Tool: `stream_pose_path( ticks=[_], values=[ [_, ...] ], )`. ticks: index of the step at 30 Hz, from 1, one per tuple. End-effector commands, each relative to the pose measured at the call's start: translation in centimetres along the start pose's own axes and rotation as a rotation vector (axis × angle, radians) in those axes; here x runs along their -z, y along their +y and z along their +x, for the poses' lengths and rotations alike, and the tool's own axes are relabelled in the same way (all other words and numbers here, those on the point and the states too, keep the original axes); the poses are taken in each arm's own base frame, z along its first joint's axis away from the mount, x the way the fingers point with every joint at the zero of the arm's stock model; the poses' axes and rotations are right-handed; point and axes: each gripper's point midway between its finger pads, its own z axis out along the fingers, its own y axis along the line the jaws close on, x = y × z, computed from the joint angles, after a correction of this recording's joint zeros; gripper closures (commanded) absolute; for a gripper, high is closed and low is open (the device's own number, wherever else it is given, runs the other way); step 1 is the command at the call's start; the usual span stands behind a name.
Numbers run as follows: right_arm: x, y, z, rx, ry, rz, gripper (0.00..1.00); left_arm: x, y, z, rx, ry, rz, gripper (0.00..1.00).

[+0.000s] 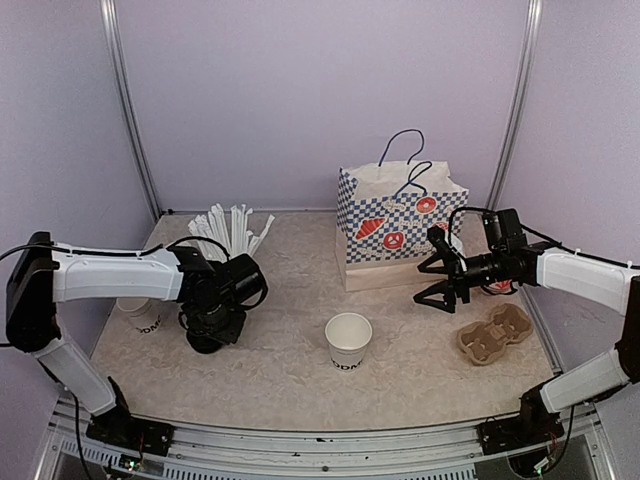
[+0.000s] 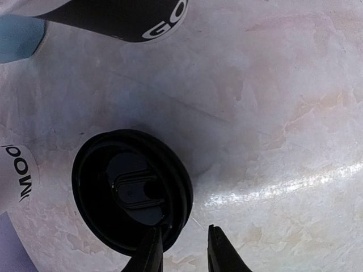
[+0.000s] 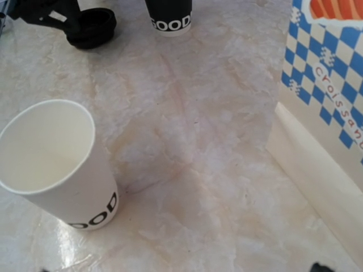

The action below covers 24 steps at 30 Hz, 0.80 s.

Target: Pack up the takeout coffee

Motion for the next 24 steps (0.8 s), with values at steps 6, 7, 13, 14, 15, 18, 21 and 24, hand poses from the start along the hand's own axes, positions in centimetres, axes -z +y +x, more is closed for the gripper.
stream_pose_path(
  ticks=[6, 7, 13, 14, 15, 18, 21, 24],
  values=[
    [-0.2, 0.1, 0.5, -0.012, 0.008, -0.014, 0.02, -2.2, -0.6, 0.4, -0.023, 0.037, 0.015, 0.72],
    [-0.2, 0.1, 0.5, -0.013, 0.009, -0.014, 0.02, -2.3, -0.4, 0.4, -0.023, 0.037, 0.005, 0.73],
    [-0.3, -0.1, 0.6, -0.016, 0.013, -0.013, 0.03, -2.8, 0.2, 0.3, -0.027, 0.04, -0.025, 0.73],
    [-0.3, 0.0, 0.7, -0.018, 0.014, -0.014, 0.03, -2.9, 0.3, 0.3, -0.028, 0.043, -0.028, 0.73],
    [-0.4, -0.1, 0.8, -0.019, 0.015, -0.013, 0.02, -3.1, 0.4, 0.5, -0.029, 0.048, -0.031, 0.74],
    [-0.4, -0.1, 0.7, -0.019, 0.015, -0.013, 0.03, -3.4, 0.4, 0.6, -0.029, 0.056, -0.026, 0.76],
    [-0.4, -0.1, 0.8, -0.02, 0.017, -0.013, 0.03, -3.6, 0.4, 0.7, -0.032, 0.062, -0.027, 0.81],
    [-0.4, -0.1, 0.8, -0.021, 0.018, -0.013, 0.03, -3.5, 0.5, 0.7, -0.03, 0.064, -0.034, 0.85]
  ],
)
